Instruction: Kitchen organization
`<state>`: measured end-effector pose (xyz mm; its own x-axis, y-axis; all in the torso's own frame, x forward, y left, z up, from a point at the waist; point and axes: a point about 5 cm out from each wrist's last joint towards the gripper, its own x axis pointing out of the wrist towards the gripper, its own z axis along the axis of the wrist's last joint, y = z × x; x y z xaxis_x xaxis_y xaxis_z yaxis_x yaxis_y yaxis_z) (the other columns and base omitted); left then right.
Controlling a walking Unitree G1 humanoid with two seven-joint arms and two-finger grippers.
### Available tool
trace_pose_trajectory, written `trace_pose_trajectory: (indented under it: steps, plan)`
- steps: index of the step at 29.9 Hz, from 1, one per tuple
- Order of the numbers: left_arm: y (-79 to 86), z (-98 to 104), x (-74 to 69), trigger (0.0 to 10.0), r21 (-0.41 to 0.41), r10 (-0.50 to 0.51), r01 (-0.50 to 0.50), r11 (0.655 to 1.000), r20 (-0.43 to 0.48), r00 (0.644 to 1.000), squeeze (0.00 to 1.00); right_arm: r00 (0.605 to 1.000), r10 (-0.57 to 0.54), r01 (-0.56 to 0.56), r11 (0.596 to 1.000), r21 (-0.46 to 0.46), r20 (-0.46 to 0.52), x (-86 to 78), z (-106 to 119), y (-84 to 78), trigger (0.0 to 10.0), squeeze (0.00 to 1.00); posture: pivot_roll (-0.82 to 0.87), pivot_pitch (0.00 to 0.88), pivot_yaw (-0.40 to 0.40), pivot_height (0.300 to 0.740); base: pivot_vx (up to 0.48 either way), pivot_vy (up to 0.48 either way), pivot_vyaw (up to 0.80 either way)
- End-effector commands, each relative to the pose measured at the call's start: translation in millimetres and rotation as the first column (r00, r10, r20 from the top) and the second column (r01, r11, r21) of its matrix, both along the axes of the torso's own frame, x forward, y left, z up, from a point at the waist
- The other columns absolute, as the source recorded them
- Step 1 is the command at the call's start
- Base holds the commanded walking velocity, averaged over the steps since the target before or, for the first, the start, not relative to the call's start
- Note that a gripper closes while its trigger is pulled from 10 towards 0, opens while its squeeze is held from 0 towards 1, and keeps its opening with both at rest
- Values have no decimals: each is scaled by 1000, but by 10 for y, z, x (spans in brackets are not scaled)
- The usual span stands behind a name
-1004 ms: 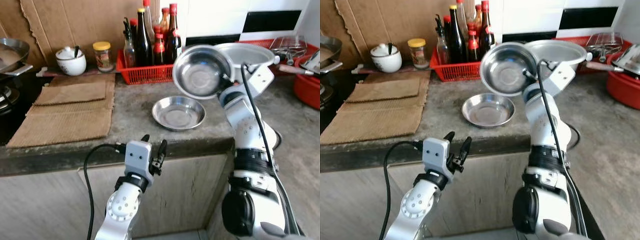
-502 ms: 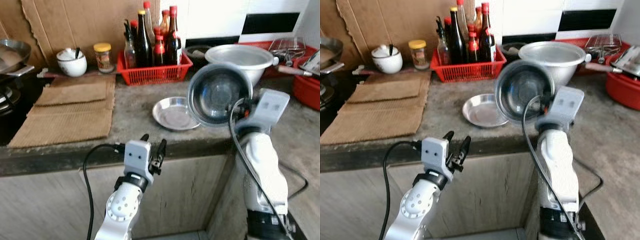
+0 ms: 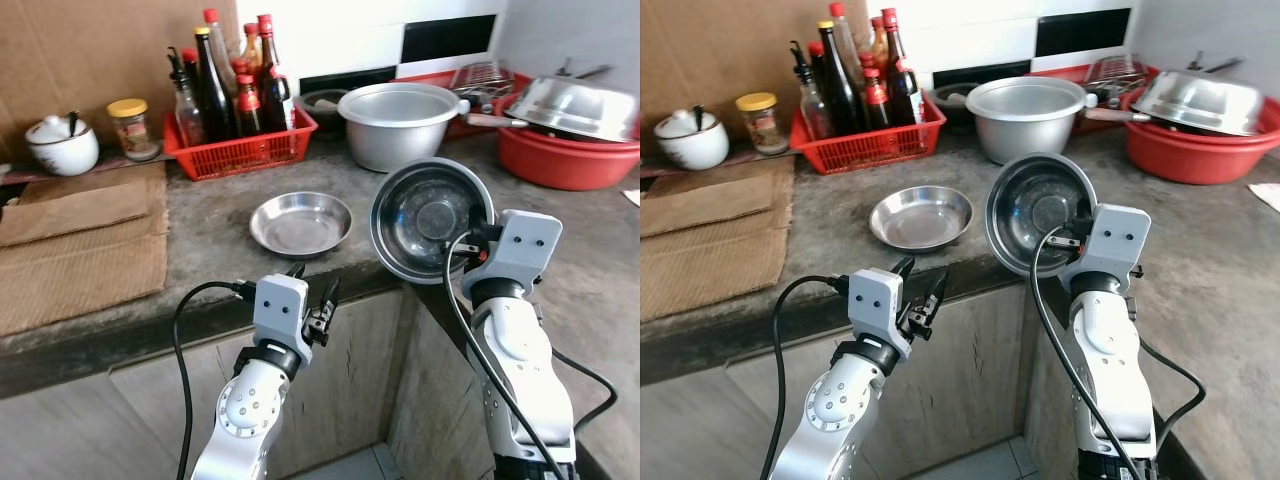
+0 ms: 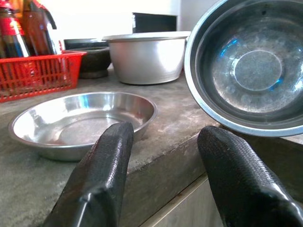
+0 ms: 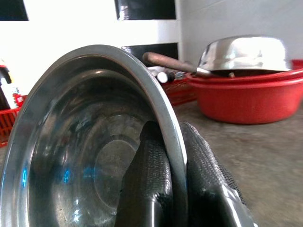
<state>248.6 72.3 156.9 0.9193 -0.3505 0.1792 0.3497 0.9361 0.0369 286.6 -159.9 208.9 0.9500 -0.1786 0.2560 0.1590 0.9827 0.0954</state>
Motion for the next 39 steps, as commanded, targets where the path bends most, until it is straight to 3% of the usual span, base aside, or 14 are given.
trace_pose_trajectory:
  steps: [1,9,17,27,33,39]
  plan:
    - [14,15,17,10000,3,1,-1,1000,14,1000,0,999,21,-20,1000,-11,47,-31,97,76,0,0,59,0,-16,740,0,0,-775]
    - [3,17,20,10000,2,-7,7,1000,10,1000,0,998,20,-19,1000,-17,51,-34,105,91,0,0,57,0,-12,740,0,0,-774]
    - [-10,26,18,10000,-4,-20,20,1000,9,1000,0,998,16,-14,1000,-26,56,-47,119,107,0,0,54,0,-11,740,0,421,-775]
    - [-4,29,30,10000,-2,-22,22,1000,10,1000,0,998,15,-13,999,-41,55,-70,114,125,0,0,52,0,-6,740,0,0,-775]
    - [-13,31,39,10000,3,-31,31,1000,10,999,0,998,13,-11,999,-45,56,-83,112,137,0,0,51,0,-2,740,0,479,-775]
    - [-16,26,40,10000,2,-33,33,999,9,999,0,999,3,0,999,-52,54,-93,108,125,0,0,49,0,-2,740,0,59,-775]
